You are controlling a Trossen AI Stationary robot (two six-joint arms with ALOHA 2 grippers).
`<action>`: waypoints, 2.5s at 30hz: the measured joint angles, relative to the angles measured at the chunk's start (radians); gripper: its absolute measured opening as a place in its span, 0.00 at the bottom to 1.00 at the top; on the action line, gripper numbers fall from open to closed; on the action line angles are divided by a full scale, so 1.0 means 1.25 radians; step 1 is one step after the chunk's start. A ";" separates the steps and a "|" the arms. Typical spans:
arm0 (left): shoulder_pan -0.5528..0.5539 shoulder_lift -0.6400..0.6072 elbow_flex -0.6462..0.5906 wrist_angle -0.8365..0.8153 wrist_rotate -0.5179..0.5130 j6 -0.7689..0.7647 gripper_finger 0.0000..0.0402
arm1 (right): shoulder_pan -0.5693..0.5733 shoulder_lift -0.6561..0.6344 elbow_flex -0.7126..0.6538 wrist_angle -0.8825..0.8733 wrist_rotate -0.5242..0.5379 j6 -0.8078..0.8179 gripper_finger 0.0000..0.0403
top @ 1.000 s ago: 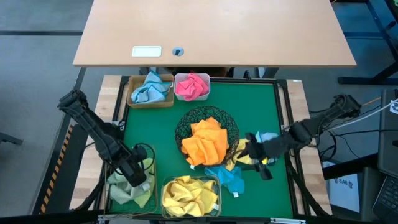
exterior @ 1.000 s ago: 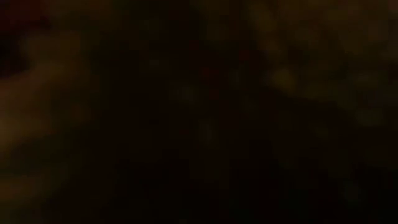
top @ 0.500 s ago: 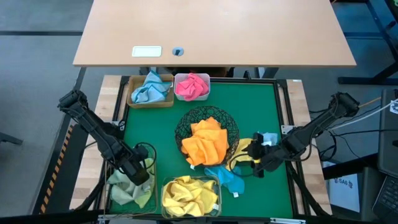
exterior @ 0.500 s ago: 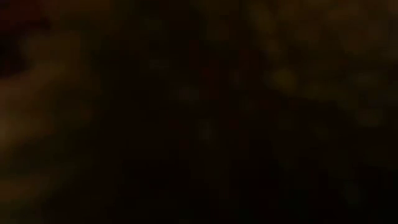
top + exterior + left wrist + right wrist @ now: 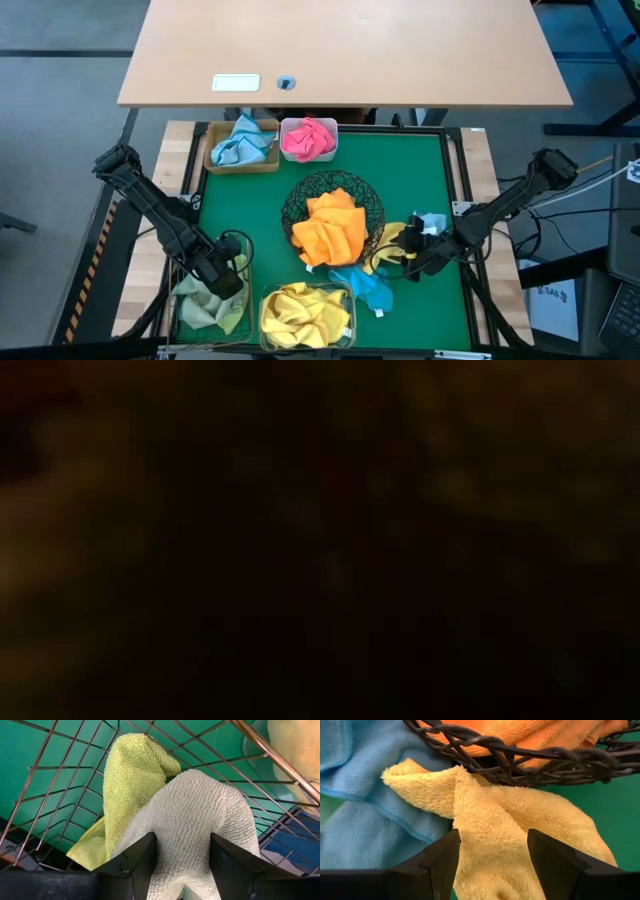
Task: Sort microfiber towel by color & place in baskets
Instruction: Put the green towel into the gold wire basket, then put the yellow towel into the transparent bin
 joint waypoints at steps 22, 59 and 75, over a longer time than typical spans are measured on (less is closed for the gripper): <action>0.000 0.000 0.000 -0.001 -0.017 0.000 0.43 | 0.000 0.177 -0.047 0.157 -0.001 -0.007 0.27; -0.010 -0.129 0.036 0.057 -0.036 0.001 0.43 | 0.000 0.176 0.634 -0.401 -0.088 -0.283 0.01; -0.009 -0.128 0.036 0.071 -0.153 0.006 0.43 | 0.000 0.196 0.783 -0.119 -0.215 -0.512 0.01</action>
